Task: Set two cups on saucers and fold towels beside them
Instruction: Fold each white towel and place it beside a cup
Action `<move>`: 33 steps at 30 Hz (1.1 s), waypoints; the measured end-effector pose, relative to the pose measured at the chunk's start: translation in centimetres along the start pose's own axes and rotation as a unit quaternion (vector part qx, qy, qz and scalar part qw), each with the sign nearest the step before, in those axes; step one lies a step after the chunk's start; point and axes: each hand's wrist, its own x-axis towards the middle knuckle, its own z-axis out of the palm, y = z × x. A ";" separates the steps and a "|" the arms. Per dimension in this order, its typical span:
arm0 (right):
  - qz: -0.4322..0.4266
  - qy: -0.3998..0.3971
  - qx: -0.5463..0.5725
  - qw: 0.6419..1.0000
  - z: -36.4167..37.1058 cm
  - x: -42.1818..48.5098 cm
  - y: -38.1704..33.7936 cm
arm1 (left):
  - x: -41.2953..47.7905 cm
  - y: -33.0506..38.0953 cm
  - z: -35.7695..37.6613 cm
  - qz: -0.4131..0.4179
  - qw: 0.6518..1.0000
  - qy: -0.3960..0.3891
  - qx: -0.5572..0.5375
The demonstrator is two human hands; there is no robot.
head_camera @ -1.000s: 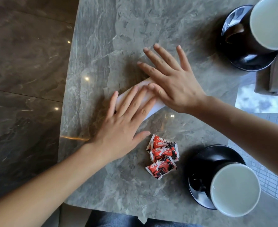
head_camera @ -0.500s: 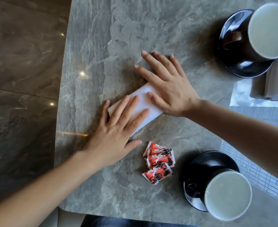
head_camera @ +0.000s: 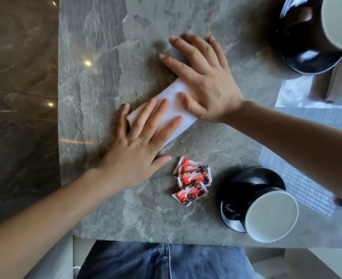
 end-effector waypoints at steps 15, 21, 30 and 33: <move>-0.001 0.010 0.002 1.000 -0.3 0.2 -0.3 | 0.2 0.3 -1.8 -0.017 0.999 -0.042 -0.007; 0.058 0.024 0.099 0.993 -1.5 0.1 -0.7 | 2.7 -0.1 -5.1 -0.111 0.967 -0.055 -0.221; 0.506 0.114 0.556 0.649 -5.5 -4.1 -0.8 | 5.1 -0.3 -4.7 -0.314 0.869 -0.019 -0.382; 0.521 0.066 0.669 0.526 -5.6 -6.0 -2.6 | 5.3 0.4 -4.2 -0.334 0.860 -0.023 -0.385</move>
